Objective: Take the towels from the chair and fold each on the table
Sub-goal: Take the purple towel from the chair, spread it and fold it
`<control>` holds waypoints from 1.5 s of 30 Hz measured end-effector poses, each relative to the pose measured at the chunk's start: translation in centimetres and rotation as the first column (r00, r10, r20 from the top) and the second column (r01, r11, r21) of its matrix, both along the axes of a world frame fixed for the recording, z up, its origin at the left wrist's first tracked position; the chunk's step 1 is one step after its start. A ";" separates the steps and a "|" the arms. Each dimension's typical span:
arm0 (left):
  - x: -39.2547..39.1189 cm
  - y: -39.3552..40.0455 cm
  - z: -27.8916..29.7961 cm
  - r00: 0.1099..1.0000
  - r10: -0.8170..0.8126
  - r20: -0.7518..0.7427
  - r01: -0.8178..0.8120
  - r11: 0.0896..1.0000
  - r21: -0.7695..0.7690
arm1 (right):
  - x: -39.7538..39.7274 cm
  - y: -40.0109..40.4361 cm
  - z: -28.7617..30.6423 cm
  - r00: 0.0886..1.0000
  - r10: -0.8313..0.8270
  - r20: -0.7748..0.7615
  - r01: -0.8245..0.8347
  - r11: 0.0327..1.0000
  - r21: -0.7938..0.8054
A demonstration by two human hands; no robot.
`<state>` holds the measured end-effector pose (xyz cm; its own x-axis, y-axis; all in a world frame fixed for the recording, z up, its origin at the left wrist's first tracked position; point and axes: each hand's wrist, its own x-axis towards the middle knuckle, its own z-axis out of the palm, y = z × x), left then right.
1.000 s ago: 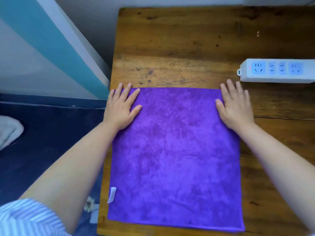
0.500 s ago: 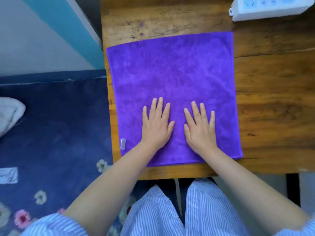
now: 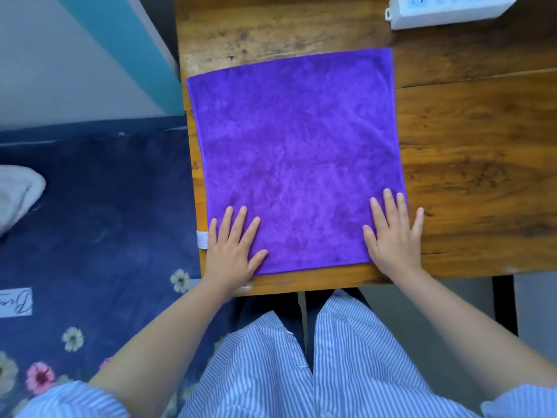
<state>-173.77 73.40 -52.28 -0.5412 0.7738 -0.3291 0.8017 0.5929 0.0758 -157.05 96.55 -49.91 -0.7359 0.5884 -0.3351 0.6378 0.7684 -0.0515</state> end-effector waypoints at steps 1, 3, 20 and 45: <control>-0.3 0.1 0.2 1.000 0.008 -0.017 -0.008 1.000 0.029 | -0.7 0.3 0.4 1.000 -0.006 -0.026 0.006 1.000 -0.001; -1.0 0.7 0.5 0.998 0.028 -0.065 -0.019 0.991 0.136 | -2.8 0.9 1.2 0.995 -0.006 -0.098 0.004 1.000 -0.016; -21.1 15.3 2.7 0.953 0.291 -0.078 -0.290 0.957 0.029 | -22.2 12.8 1.3 0.993 0.096 -0.062 -0.092 0.994 0.058; -10.4 4.5 4.9 0.984 0.142 -0.107 -0.079 0.888 0.453 | -8.3 8.7 3.2 0.854 0.199 -0.480 -0.046 0.949 0.311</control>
